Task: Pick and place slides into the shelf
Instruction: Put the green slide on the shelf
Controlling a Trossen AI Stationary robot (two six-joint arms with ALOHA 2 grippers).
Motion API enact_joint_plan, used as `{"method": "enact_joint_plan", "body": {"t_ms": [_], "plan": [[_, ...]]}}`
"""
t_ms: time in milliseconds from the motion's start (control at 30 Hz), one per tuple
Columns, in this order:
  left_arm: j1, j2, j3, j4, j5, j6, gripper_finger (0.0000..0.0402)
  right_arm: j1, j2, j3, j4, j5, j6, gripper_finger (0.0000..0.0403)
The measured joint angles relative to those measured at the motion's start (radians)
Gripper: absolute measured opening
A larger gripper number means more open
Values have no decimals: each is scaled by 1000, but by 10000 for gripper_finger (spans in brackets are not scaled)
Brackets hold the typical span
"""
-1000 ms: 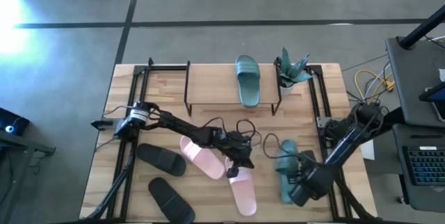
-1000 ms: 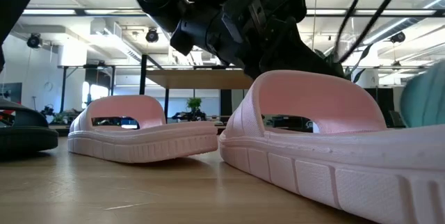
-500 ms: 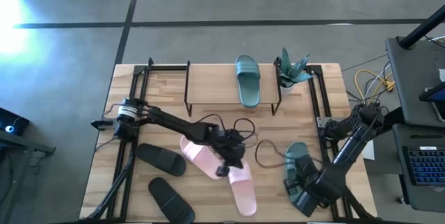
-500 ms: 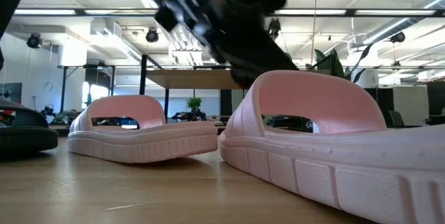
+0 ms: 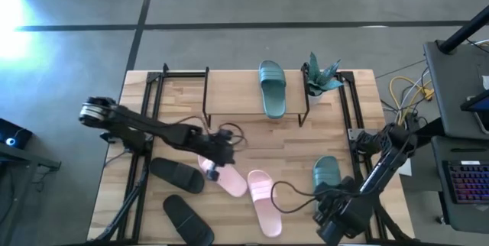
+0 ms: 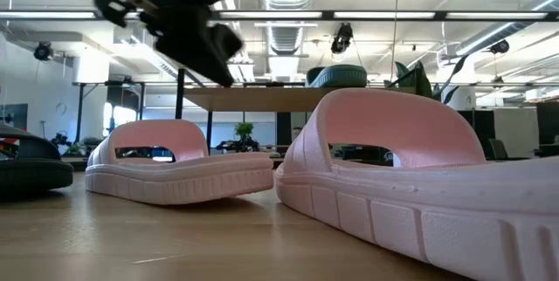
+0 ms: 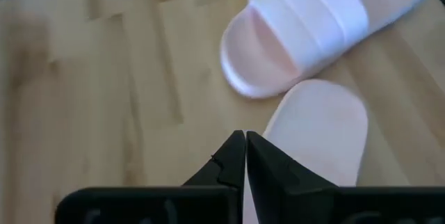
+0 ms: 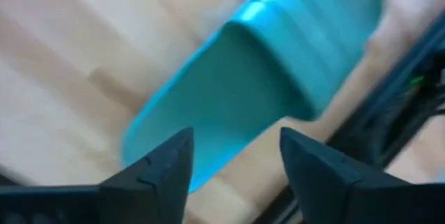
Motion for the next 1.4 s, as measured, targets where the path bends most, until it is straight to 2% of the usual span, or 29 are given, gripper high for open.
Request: {"method": "enact_joint_plan", "body": {"t_ms": [100,333,433,700,967,1200,1400], "plan": [[-4,-103,-85,2,-59,-69,0,4,26,-3,-63,23,-75,235],[-8,-301,-241,6,-154,-182,0,5,82,-18,-66,129,-360,258],[-7,-362,-287,4,-167,-183,0,1,111,-20,-66,174,-386,262],[-7,-431,-328,-2,-174,-183,0,-26,191,-27,-88,173,-434,250],[-7,-429,-333,-5,-174,-185,0,-59,199,-106,-89,148,-379,186],[-7,-448,-327,-11,-172,-277,0,-101,196,-187,-44,114,-374,96],[-7,-522,-325,-13,-170,-341,0,-134,185,-185,-36,131,-353,17]]}}
